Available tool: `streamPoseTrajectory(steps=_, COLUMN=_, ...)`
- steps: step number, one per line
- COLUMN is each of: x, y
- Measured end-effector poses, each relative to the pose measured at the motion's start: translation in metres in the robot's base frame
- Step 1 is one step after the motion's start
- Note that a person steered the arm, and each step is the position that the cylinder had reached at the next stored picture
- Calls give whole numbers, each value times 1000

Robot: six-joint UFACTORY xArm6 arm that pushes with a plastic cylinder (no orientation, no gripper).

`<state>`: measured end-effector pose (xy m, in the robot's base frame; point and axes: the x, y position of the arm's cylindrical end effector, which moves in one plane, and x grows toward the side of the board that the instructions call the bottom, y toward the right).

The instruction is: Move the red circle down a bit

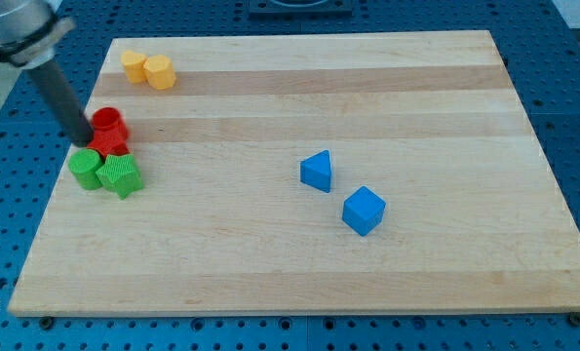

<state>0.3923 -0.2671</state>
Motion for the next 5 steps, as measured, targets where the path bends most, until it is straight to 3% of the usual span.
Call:
streamPoseTrajectory(steps=1, x=-36, y=1)
streamPoseTrajectory(steps=3, x=-7, y=138)
streamPoseTrajectory(steps=4, x=-5, y=91)
streamPoseTrajectory(steps=5, x=20, y=95)
